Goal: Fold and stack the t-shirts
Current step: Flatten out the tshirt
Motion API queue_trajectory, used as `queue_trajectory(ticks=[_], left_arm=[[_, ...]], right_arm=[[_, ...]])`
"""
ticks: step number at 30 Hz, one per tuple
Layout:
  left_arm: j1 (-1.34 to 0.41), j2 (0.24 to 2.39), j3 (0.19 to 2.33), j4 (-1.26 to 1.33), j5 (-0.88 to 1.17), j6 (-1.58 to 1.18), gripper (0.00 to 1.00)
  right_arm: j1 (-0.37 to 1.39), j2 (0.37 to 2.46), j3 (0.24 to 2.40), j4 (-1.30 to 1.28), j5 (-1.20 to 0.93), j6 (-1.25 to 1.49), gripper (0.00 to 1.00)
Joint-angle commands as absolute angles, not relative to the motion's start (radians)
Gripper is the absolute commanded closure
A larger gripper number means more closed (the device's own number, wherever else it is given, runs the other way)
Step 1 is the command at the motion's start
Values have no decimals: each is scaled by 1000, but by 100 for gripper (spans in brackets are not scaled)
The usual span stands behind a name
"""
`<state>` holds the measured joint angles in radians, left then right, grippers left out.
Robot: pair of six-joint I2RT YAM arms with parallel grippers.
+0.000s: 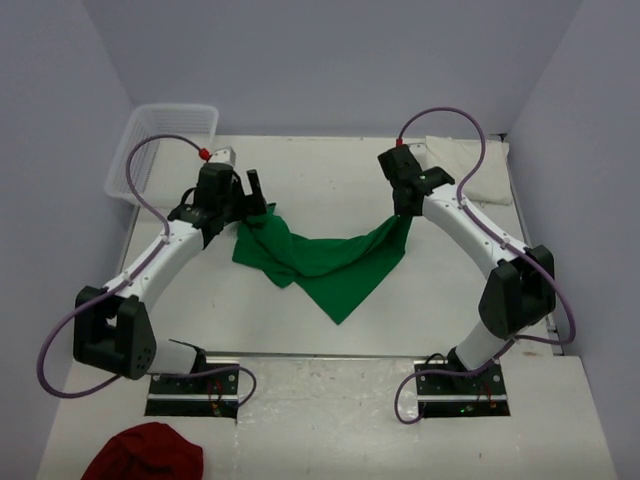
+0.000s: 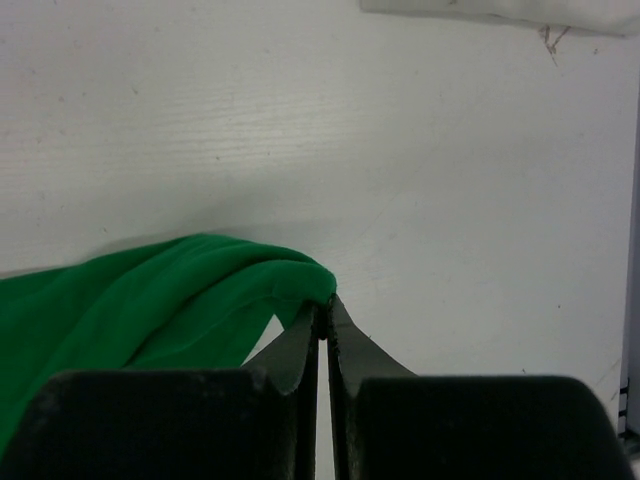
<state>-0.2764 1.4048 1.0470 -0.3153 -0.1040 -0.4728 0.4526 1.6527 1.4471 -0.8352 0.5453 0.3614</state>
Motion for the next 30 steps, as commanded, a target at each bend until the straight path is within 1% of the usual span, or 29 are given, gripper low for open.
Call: queue_trajectory(ticks=[1, 3, 5, 6, 7, 8, 9, 10, 11, 12, 13, 17, 20, 22, 26, 30], left_arm=[[-285, 1294, 942, -373, -91, -511, 0], [-285, 1258, 893, -374, -109, -525, 0], [-285, 1217, 839, -367, -136, -515, 7], [-285, 1212, 833, -368, -138, -511, 11], [-285, 1221, 828, -373, -137, -509, 23], [-285, 1229, 828, -377, -117, -508, 30], [-285, 1236, 828, -383, -107, -508, 35], [-285, 1247, 821, -380, -94, -512, 38], [-285, 1253, 815, -376, -91, -517, 37], [-285, 1268, 808, -368, -89, -515, 31], [-287, 1278, 805, -367, -95, -514, 28], [-287, 1328, 788, -339, -117, -514, 23], [-285, 1391, 782, -308, -126, -518, 23], [-285, 1442, 792, -302, -132, -517, 26], [-264, 1473, 805, -275, -137, -512, 31], [-221, 1514, 828, -270, -117, -506, 30]], right_arm=[[449, 1620, 1456, -801, 523, 348, 100], [448, 1606, 1451, -799, 511, 348, 100], [448, 1595, 1440, -789, 503, 345, 100], [448, 1589, 1434, -788, 502, 344, 100], [449, 1583, 1434, -788, 499, 344, 100], [448, 1582, 1433, -788, 497, 341, 100], [449, 1582, 1433, -788, 497, 341, 100], [449, 1577, 1433, -788, 486, 339, 100], [449, 1574, 1431, -788, 483, 339, 100], [449, 1569, 1430, -787, 479, 337, 100], [448, 1554, 1424, -784, 476, 336, 100], [449, 1532, 1417, -775, 459, 330, 100], [449, 1523, 1413, -772, 454, 330, 100], [449, 1517, 1401, -767, 451, 328, 100], [449, 1499, 1368, -753, 445, 319, 100], [449, 1480, 1347, -738, 439, 316, 100]])
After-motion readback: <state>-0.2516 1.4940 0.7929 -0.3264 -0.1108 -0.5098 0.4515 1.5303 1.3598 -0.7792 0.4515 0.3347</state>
